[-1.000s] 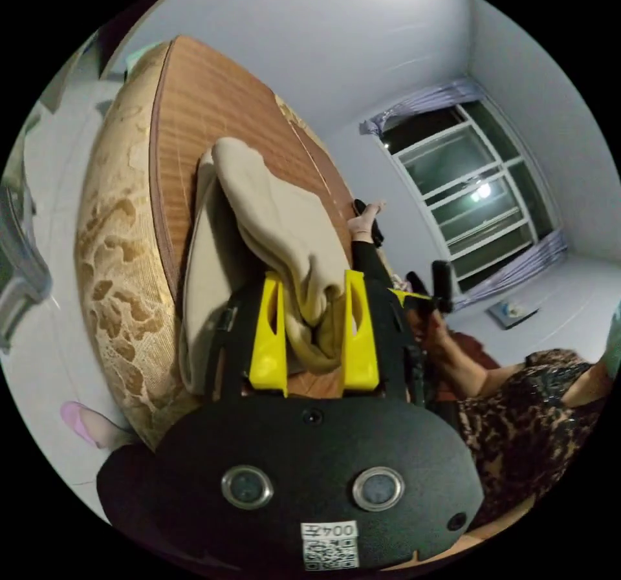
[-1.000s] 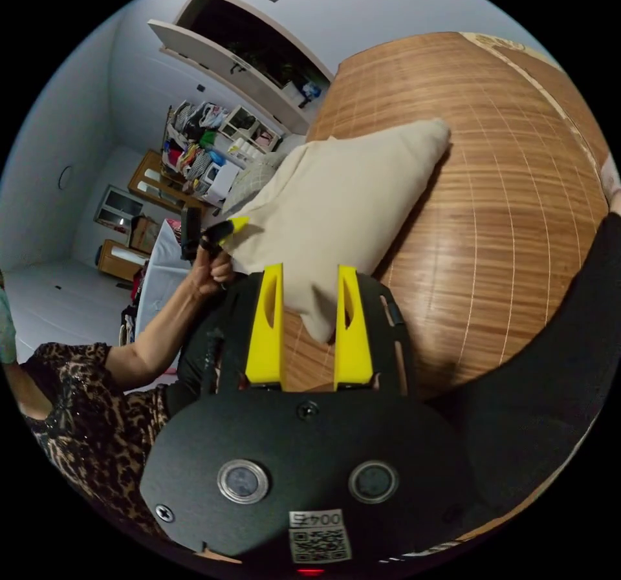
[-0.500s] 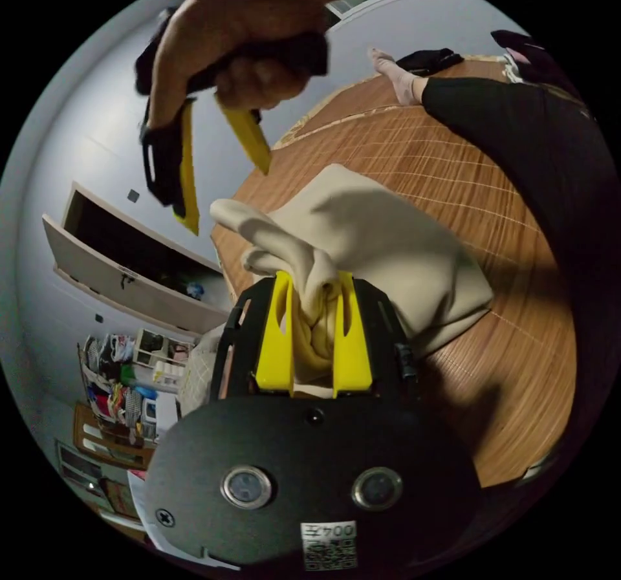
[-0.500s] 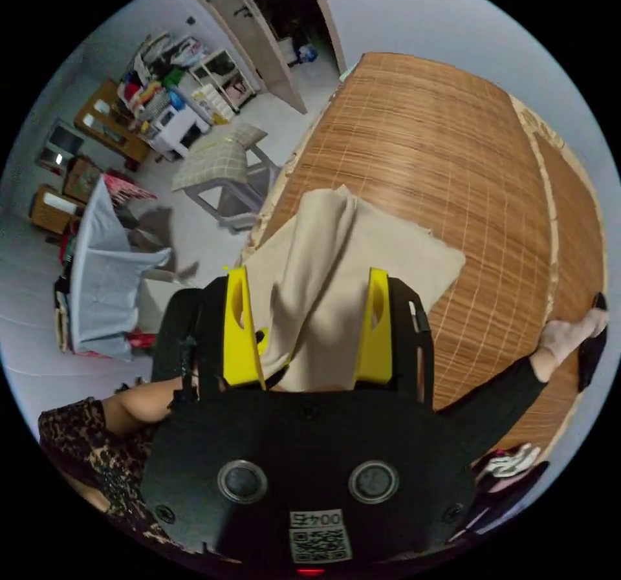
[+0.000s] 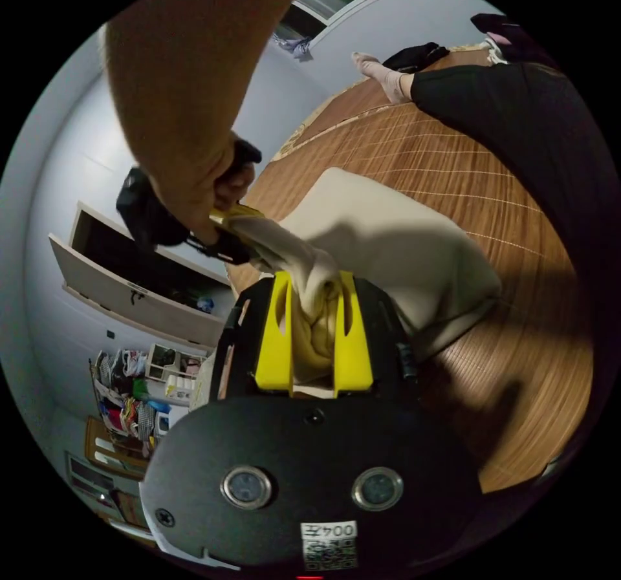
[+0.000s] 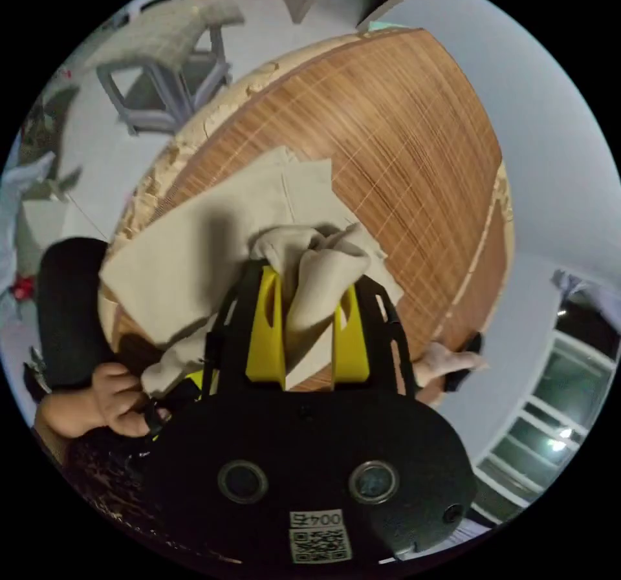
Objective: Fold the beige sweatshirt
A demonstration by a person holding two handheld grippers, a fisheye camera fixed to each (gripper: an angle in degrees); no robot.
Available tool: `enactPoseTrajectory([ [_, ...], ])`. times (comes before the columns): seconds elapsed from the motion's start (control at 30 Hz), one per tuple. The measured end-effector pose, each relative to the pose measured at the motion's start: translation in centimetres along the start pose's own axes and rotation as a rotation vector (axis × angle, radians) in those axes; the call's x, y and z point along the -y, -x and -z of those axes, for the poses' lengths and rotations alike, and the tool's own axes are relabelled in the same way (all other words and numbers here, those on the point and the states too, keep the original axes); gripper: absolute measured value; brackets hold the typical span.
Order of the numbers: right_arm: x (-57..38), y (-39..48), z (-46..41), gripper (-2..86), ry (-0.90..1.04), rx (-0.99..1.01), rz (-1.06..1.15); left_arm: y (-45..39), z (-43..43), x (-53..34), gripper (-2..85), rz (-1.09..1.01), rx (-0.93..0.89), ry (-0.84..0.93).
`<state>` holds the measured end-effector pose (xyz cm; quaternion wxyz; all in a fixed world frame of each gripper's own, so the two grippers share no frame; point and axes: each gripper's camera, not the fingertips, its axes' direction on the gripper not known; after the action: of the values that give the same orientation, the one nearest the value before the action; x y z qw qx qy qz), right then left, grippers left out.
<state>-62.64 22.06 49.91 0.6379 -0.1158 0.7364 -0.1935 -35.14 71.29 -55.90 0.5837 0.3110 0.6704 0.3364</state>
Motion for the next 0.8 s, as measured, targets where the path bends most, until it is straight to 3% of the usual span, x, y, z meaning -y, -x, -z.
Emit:
enactPoseTrajectory([
  [0.17,-11.0,-13.2,-0.7,6.8,-0.327,0.671,-0.41,5.0,1.2,-1.7,9.1,0.126,-0.104,-0.138],
  [0.23,-18.0,-17.8,-5.6,6.9,-0.516,1.077,-0.686,9.2,1.2,-3.0,8.6,0.236,-0.225,-0.206],
  [0.33,-23.1,-18.1,-11.5,6.8,-0.701,1.334,-0.918,13.5,-0.9,-4.5,8.2,0.318,-0.371,-0.217],
  [0.47,-23.1,-16.2,-12.5,7.1,-0.766,1.277,-0.993,17.8,-4.8,-7.3,7.9,0.424,-0.494,-0.17],
  [0.57,-20.8,-14.6,-11.9,7.9,-0.752,1.149,-1.024,22.3,-9.0,-10.8,7.8,0.62,-0.638,-0.126],
  [0.67,-15.6,-13.2,-12.4,9.8,-0.636,1.084,-0.785,25.4,-14.5,-15.4,7.6,0.838,-0.783,-0.031],
  [0.7,-15.3,-13.3,-12.3,10.0,-0.669,1.126,-0.726,26.1,-16.7,-17.7,7.6,0.924,-0.836,0.002],
  [0.8,-17.6,-13.8,-10.0,10.4,-0.773,0.992,-0.618,27.2,-21.7,-22.6,7.6,1.124,-1.042,0.049],
])
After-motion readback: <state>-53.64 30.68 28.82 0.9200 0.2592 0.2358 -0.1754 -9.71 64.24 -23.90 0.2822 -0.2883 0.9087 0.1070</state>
